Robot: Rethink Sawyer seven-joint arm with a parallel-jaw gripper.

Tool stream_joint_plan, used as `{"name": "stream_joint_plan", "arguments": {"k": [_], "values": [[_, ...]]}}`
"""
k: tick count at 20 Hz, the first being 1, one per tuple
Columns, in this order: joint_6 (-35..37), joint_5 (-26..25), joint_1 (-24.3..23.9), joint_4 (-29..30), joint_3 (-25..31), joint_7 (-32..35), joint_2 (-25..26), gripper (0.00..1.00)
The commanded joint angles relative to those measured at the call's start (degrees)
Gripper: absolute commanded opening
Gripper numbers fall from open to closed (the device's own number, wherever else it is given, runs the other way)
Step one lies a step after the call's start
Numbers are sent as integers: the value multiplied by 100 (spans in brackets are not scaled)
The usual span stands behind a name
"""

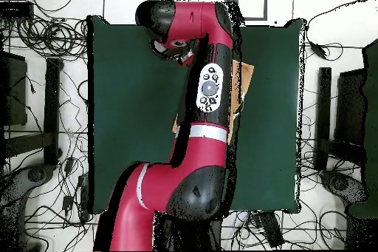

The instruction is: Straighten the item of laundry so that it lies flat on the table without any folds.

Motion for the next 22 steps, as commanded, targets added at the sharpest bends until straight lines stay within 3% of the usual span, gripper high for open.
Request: {"name": "stream_joint_plan", "arguments": {"k": [1,8,15,22], "values": [[452,716,94,893,1130,-749,-377,100],[803,941,142,1079,1259,-475,-679,100],[738,991,-141,1283,1775,-1242,-823,100],[1545,556,-366,1065,1368,-2165,-865,100]]}}
